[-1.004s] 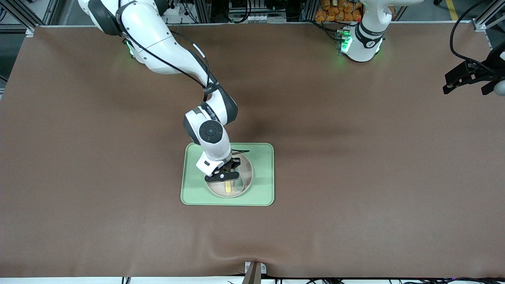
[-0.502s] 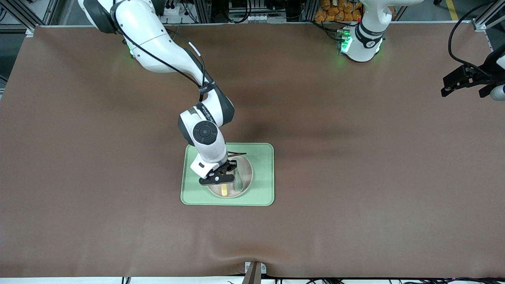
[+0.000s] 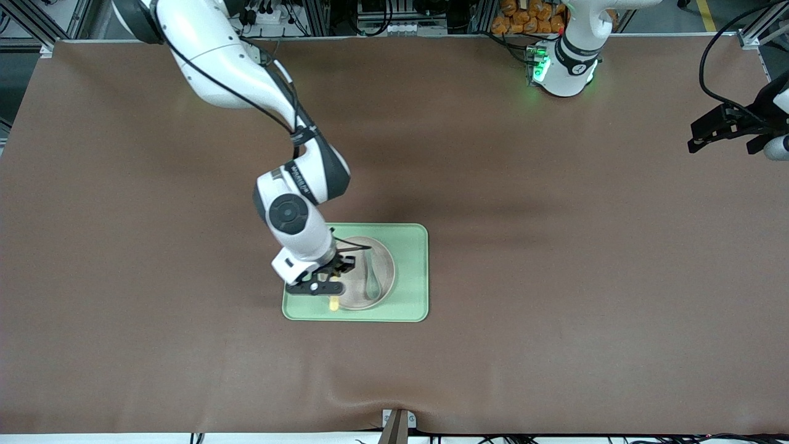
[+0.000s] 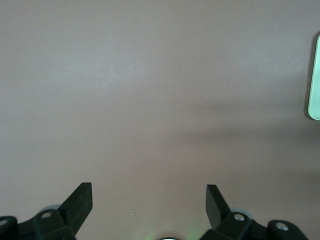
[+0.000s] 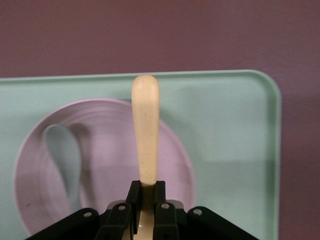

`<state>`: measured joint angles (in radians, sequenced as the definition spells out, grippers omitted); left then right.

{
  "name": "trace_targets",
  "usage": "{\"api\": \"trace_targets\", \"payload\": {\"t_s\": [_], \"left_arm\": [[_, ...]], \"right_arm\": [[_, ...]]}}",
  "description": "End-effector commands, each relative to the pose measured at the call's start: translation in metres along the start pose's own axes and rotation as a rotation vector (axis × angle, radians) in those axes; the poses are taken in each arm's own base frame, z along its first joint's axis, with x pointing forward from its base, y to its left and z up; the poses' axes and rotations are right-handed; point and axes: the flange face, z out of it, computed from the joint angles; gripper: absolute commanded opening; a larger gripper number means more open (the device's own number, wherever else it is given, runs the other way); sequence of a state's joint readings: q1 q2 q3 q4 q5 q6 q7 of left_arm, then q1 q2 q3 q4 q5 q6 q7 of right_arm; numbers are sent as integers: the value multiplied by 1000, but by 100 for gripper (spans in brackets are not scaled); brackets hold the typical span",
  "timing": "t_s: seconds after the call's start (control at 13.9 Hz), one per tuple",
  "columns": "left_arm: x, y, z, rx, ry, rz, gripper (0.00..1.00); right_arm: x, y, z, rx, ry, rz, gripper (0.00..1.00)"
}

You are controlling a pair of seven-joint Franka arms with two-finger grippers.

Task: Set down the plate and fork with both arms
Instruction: 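Lift the yellow fork off the plate with the right gripper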

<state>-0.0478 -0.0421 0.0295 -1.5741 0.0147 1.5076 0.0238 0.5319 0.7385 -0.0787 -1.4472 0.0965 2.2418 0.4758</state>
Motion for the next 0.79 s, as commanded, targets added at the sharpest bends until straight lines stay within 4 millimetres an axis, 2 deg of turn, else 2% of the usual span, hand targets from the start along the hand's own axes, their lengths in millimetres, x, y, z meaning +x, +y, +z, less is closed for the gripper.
{"api": "trace_targets", "payload": {"t_s": [0.0, 0.14, 0.5, 0.72], "left_arm": [[2, 0, 3, -13, -4, -6, 100], [2, 0, 2, -13, -3, -7, 100], [2, 0, 3, -13, -4, -3, 100], [4, 0, 5, -13, -9, -3, 100]], "right_arm": [[13, 45, -4, -1, -70, -6, 0], [6, 57, 12, -2, -118, 1, 0], [-8, 65, 37, -15, -167, 8, 0], [-11, 63, 43, 11, -186, 31, 0]]}}
